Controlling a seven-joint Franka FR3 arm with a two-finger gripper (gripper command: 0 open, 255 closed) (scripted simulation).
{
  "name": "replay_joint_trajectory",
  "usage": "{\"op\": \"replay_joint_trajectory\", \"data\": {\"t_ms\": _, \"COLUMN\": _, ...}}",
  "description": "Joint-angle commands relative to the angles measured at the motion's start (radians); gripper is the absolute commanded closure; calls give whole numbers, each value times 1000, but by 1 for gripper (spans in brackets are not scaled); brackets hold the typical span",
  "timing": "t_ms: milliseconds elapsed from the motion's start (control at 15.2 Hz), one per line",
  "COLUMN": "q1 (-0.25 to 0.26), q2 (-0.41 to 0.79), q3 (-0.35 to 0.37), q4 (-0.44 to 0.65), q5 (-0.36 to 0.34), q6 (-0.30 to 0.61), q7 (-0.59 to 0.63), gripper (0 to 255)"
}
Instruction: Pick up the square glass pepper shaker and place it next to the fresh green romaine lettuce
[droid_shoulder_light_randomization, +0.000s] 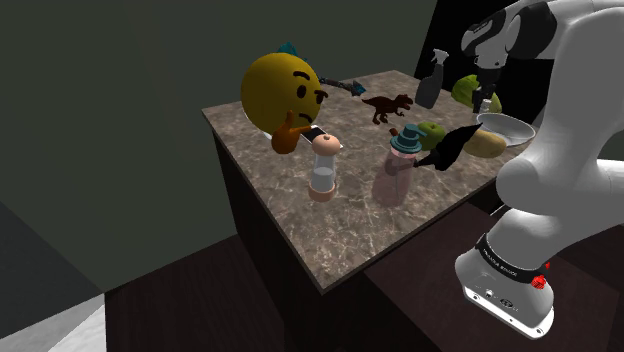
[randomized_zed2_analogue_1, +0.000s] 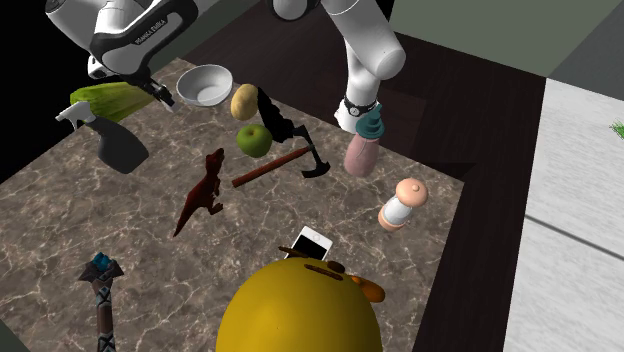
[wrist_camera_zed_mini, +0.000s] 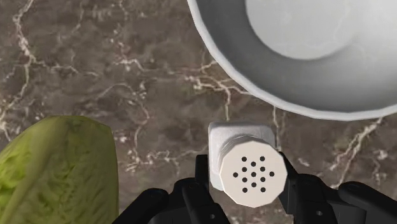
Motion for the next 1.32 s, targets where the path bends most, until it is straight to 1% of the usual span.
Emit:
{"op": "replay_joint_trajectory", "data": {"t_ms": 0, "q1": 0, "q2": 0, "q3": 0, "q4": 0, "q5": 0, "q6": 0, "q7": 0, "gripper": 255}}
{"op": "replay_joint_trajectory", "data": {"t_ms": 66, "q1": 0, "q2": 0, "q3": 0, "q4": 0, "q5": 0, "q6": 0, "q7": 0, "gripper": 255}}
{"op": "replay_joint_trajectory", "data": {"t_ms": 132, "q1": 0, "q2": 0, "q3": 0, "q4": 0, "q5": 0, "q6": 0, "q7": 0, "gripper": 0}}
{"op": "replay_joint_trajectory", "data": {"t_ms": 462, "q1": 0, "q2": 0, "q3": 0, "q4": 0, "q5": 0, "q6": 0, "q7": 0, "gripper": 0}}
{"op": "replay_joint_trajectory", "data": {"t_ms": 726, "q1": 2, "q2": -7, "q3": -1, "q4": 117, "q5": -1, "q6": -123, "q7": 1, "gripper": 0}}
{"op": "replay_joint_trajectory", "data": {"t_ms": 1254, "q1": 2, "q2": -7, "q3": -1, "q4": 117, "q5": -1, "q6": -123, "q7": 1, "gripper": 0}}
